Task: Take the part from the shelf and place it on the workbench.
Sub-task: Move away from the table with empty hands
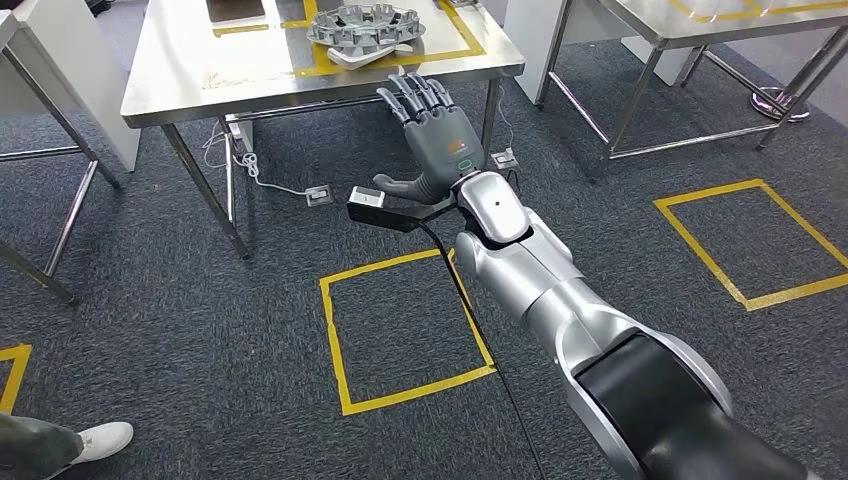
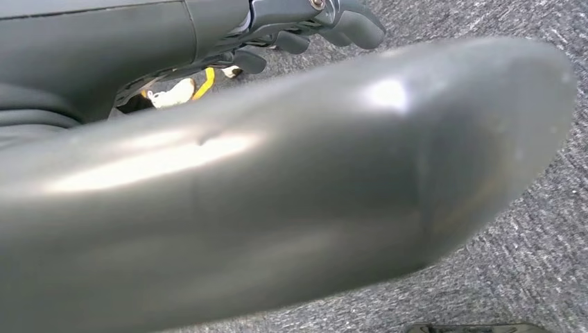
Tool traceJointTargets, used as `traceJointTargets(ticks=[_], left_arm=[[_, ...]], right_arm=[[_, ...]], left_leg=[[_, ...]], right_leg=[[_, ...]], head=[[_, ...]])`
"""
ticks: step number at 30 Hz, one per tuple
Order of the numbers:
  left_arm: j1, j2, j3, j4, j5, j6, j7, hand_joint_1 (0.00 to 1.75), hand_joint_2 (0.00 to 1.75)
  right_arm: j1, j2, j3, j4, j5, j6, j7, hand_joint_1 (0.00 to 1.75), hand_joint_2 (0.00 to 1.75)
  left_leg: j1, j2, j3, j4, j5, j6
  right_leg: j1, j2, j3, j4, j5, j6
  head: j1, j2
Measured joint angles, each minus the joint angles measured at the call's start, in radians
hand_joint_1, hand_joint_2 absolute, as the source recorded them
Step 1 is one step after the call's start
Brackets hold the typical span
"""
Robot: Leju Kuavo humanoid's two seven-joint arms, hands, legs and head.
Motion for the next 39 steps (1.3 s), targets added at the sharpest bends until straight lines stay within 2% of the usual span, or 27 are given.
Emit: traceJointTargets(ticks=[1, 2, 5, 7, 11, 16, 33, 37, 39], left_arm=[[0.000, 0.000, 0.000, 0.000, -0.001, 0.000, 0.000, 0.00, 0.00], [-0.001, 0.001, 0.000, 0.000, -0.002, 0.000, 0.000, 0.00, 0.00], [0.000, 0.002, 0.000, -0.001, -0.003, 0.000, 0.000, 0.00, 0.00], [0.000, 0.003, 0.001, -0.001, -0.003, 0.000, 0.000, 0.00, 0.00], [0.000, 0.005, 0.001, -0.001, -0.003, 0.000, 0.000, 0.00, 0.00], [0.000, 0.006, 0.001, -0.001, -0.003, 0.000, 0.000, 0.00, 0.00], [0.000, 0.007, 0.001, 0.000, -0.023, -0.017, 0.022, 0.00, 0.00], [0.000, 0.007, 0.001, 0.000, -0.022, -0.017, 0.022, 0.00, 0.00], [0.000, 0.007, 0.001, 0.000, -0.020, -0.017, 0.024, 0.00, 0.00]], right_arm=[[-0.001, 0.000, 0.000, 0.000, -0.001, -0.002, 0.001, 0.00, 0.00], [-0.002, 0.000, 0.000, 0.000, -0.001, -0.003, 0.001, 0.00, 0.00], [-0.001, -0.001, 0.000, 0.001, -0.001, -0.004, 0.002, 0.00, 0.00], [-0.001, -0.002, -0.001, 0.001, -0.001, -0.004, 0.002, 0.00, 0.00], [-0.001, -0.002, -0.001, 0.002, -0.001, -0.004, 0.002, 0.00, 0.00], [-0.001, -0.003, -0.001, 0.003, -0.001, -0.004, 0.002, 0.00, 0.00], [0.004, -0.024, -0.026, 0.004, -0.040, 0.018, -0.017, 0.00, 0.00], [0.004, -0.026, -0.028, 0.004, -0.038, 0.019, -0.013, 0.00, 1.75], [0.004, -0.027, -0.028, 0.005, -0.033, 0.020, -0.009, 0.00, 1.75]], left_leg=[[-0.001, 0.000, -0.002, -0.001, 0.004, -0.006], [-0.002, 0.001, -0.003, -0.001, 0.001, -0.006], [-0.003, 0.001, -0.004, -0.007, 0.000, -0.001], [-0.002, 0.001, -0.003, -0.016, 0.017, -0.011], [-0.001, 0.001, -0.004, -0.026, 0.033, -0.025], [0.000, 0.001, -0.004, -0.028, 0.036, -0.029], [0.000, 0.001, -0.007, -0.027, 0.038, -0.029], [0.000, 0.001, -0.007, -0.027, 0.039, -0.030], [0.000, 0.001, -0.007, -0.027, 0.039, -0.030]], right_leg=[[0.003, 0.000, 0.030, -0.049, 0.008, -0.005], [0.005, 0.001, 0.042, -0.074, 0.010, -0.007], [0.008, 0.001, 0.039, -0.080, 0.021, -0.013], [0.010, 0.001, 0.033, -0.080, 0.027, -0.023], [0.010, 0.002, 0.025, -0.079, 0.034, -0.030], [0.012, 0.002, 0.024, -0.078, 0.035, -0.032], [0.011, 0.002, 0.022, -0.078, 0.039, -0.032], [0.011, 0.002, 0.021, -0.078, 0.039, -0.032], [0.011, 0.002, 0.021, -0.078, 0.039, -0.032]], head=[[0.000, 0.000], [-0.001, 0.000], [-0.002, 0.000], [-0.002, 0.000], [-0.002, 0.000], [-0.002, 0.000], [-0.002, 0.000], [-0.002, 0.000], [-0.002, 0.000]])
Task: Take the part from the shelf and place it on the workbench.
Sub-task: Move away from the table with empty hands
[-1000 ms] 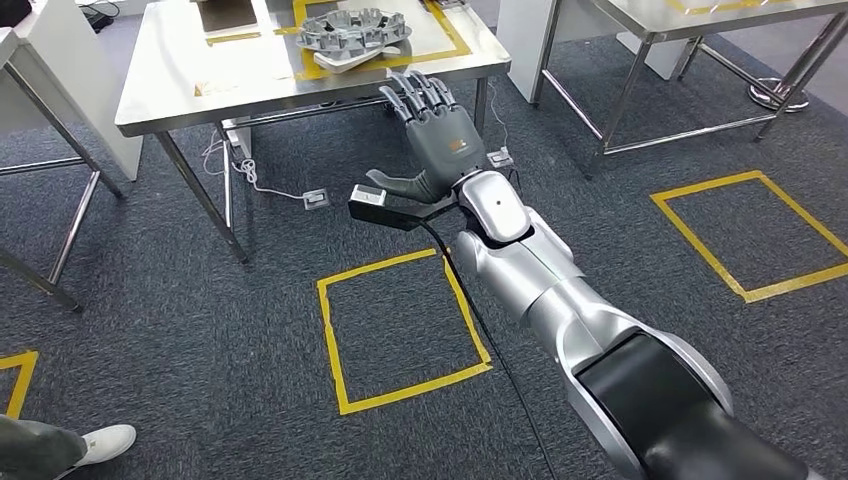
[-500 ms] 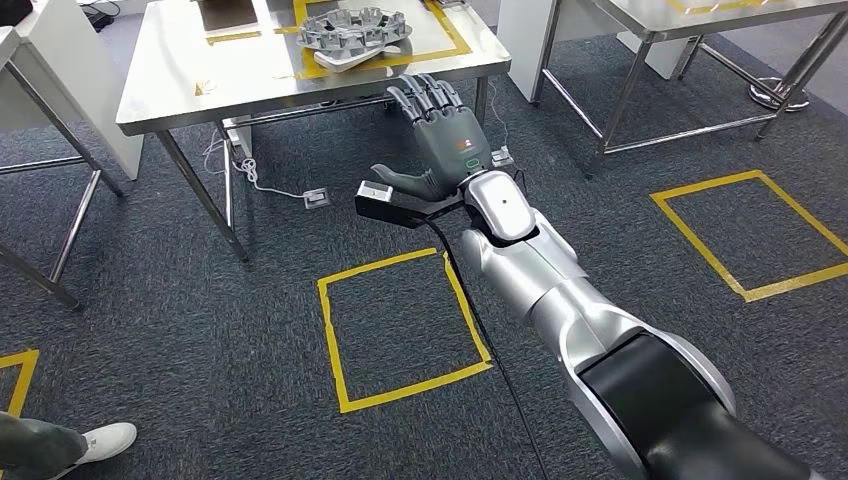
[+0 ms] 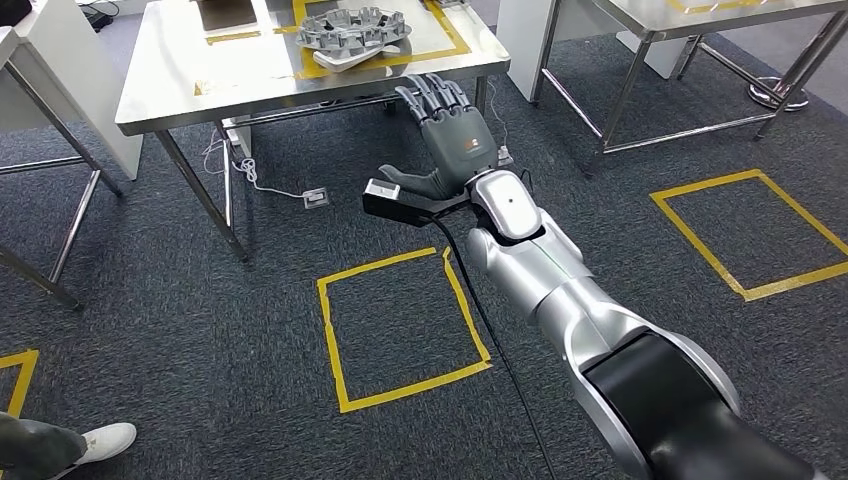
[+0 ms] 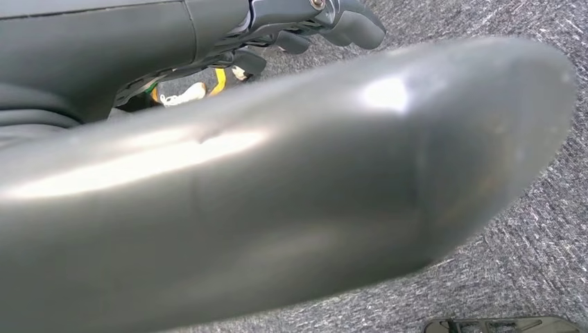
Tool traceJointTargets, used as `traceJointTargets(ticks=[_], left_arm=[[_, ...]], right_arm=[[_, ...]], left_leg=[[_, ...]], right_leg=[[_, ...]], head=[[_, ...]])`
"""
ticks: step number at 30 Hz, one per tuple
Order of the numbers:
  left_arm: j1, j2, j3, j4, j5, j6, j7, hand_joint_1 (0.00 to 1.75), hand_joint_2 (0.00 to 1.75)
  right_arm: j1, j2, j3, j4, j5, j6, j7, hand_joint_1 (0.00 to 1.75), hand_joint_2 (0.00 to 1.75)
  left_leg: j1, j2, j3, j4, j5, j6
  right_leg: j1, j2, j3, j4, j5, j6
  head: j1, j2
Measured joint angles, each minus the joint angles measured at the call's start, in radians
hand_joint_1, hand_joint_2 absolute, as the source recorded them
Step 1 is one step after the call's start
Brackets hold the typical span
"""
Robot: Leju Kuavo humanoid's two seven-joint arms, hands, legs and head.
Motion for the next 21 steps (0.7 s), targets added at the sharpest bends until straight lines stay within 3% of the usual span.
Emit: traceJointTargets(ticks=[21], left_arm=[[0.000, 0.002, 0.000, 0.000, -0.003, 0.000, -0.002, 0.00, 0.00]], right_arm=[[0.000, -0.024, -0.001, 0.004, 0.011, 0.002, 0.022, 0.00, 1.75]], left_leg=[[0.000, 0.000, -0.001, 0.000, 0.000, 0.000]], right_leg=[[0.000, 0.000, -0.001, 0.000, 0.000, 0.000]], head=[[0.000, 0.000]])
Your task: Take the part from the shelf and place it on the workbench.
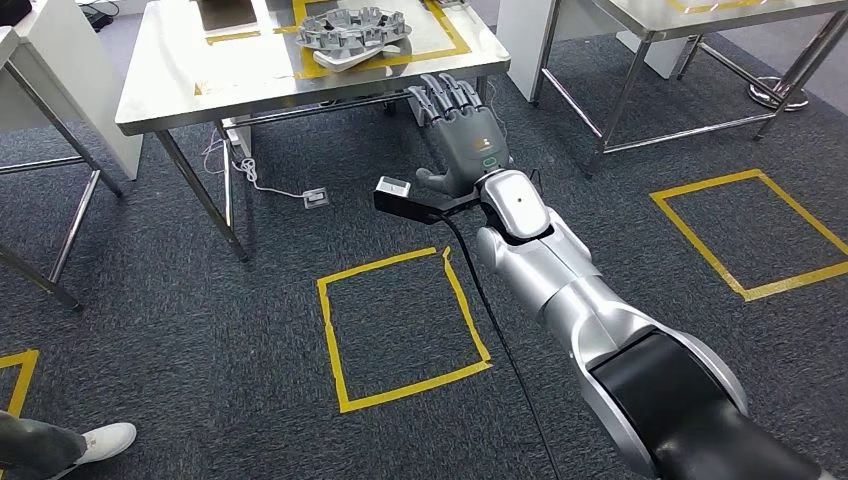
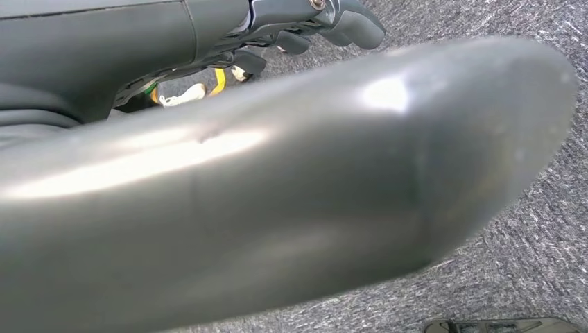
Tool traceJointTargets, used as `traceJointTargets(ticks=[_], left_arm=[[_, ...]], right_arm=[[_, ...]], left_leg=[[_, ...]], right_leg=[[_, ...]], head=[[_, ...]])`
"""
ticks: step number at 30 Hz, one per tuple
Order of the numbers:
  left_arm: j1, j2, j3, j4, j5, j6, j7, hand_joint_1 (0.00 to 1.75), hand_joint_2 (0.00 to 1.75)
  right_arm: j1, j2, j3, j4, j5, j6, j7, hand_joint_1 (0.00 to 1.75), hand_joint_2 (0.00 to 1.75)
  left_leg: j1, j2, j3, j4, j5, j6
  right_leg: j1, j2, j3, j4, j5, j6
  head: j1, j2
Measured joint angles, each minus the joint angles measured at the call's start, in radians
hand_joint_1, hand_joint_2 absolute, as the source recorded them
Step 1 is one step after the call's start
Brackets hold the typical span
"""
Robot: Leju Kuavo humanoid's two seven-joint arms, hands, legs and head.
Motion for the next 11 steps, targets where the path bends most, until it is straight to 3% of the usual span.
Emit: traceJointTargets(ticks=[11], left_arm=[[0.000, 0.002, 0.000, 0.000, 0.000, 0.016, -0.004, 0.00, 0.00]], right_arm=[[0.000, -0.011, -0.016, 0.000, -0.008, 0.013, 0.014, 0.00, 1.75]], left_leg=[[0.000, 0.000, 0.000, 0.000, 0.000, 0.000]], right_leg=[[0.000, 0.000, 0.000, 0.000, 0.000, 0.000]], head=[[0.000, 0.000]])
